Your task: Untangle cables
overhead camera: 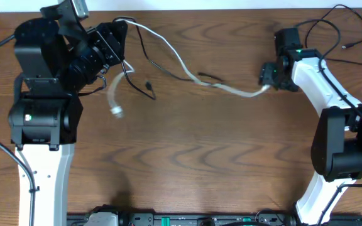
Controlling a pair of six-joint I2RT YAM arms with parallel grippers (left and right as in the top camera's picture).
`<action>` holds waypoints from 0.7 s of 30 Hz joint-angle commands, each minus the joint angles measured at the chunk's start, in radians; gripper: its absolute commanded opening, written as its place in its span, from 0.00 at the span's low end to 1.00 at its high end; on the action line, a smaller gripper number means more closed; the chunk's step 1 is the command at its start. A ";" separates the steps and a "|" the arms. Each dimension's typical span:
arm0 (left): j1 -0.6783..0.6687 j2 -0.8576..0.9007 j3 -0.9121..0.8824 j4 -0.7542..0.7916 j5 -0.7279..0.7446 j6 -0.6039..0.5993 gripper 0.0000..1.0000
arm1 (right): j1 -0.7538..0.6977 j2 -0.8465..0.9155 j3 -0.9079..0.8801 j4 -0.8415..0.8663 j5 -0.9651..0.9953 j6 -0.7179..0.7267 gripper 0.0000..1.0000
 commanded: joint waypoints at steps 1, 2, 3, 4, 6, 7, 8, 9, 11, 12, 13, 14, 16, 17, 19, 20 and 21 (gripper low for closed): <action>0.005 0.027 0.004 -0.004 0.020 0.000 0.07 | -0.007 -0.010 -0.006 -0.007 0.035 -0.056 0.72; 0.005 0.034 0.004 -0.005 0.041 0.000 0.07 | -0.008 -0.010 -0.005 -0.007 -0.008 -0.100 0.74; 0.005 0.040 0.004 -0.005 0.054 0.000 0.08 | -0.009 -0.011 -0.004 -0.007 -0.057 -0.144 0.75; 0.005 0.048 0.004 -0.005 0.081 0.000 0.07 | -0.009 -0.011 0.000 -0.006 -0.140 -0.206 0.77; -0.005 0.068 0.004 -0.005 0.140 0.002 0.07 | -0.007 -0.017 0.021 -0.005 -0.395 -0.377 0.86; -0.015 0.086 0.004 -0.005 0.192 0.031 0.07 | -0.005 -0.029 0.037 -0.006 -0.557 -0.458 0.95; -0.020 0.097 0.004 -0.009 0.219 0.049 0.07 | -0.003 -0.039 0.048 -0.004 -0.633 -0.488 0.98; -0.027 0.116 0.004 -0.017 0.262 0.075 0.07 | -0.001 -0.061 0.070 0.009 -0.753 -0.514 0.98; -0.030 0.154 0.004 -0.039 0.359 0.133 0.08 | 0.003 -0.098 0.099 0.065 -0.941 -0.513 0.99; -0.030 0.168 0.004 -0.044 0.387 0.145 0.08 | 0.005 -0.113 0.102 0.098 -1.006 -0.513 0.99; -0.030 0.184 0.004 -0.049 0.426 0.158 0.08 | 0.008 -0.128 0.102 0.131 -1.067 -0.514 0.99; -0.030 0.207 0.004 -0.050 0.470 0.162 0.07 | 0.018 -0.144 0.102 0.177 -1.139 -0.514 0.99; -0.030 0.237 0.004 -0.050 0.517 0.160 0.08 | 0.037 -0.157 0.102 0.231 -1.220 -0.533 0.99; -0.030 0.246 0.004 -0.050 0.525 0.155 0.07 | 0.047 -0.160 0.102 0.251 -1.246 -0.541 0.99; -0.029 0.266 0.004 -0.048 0.531 0.084 0.08 | 0.080 -0.161 0.102 0.306 -1.268 -0.540 0.98; -0.029 0.268 0.004 -0.046 0.530 0.068 0.07 | 0.085 -0.160 0.102 0.312 -1.268 -0.540 0.98; -0.029 0.269 0.004 -0.041 0.530 0.038 0.07 | 0.103 -0.160 0.102 0.330 -1.268 -0.547 0.97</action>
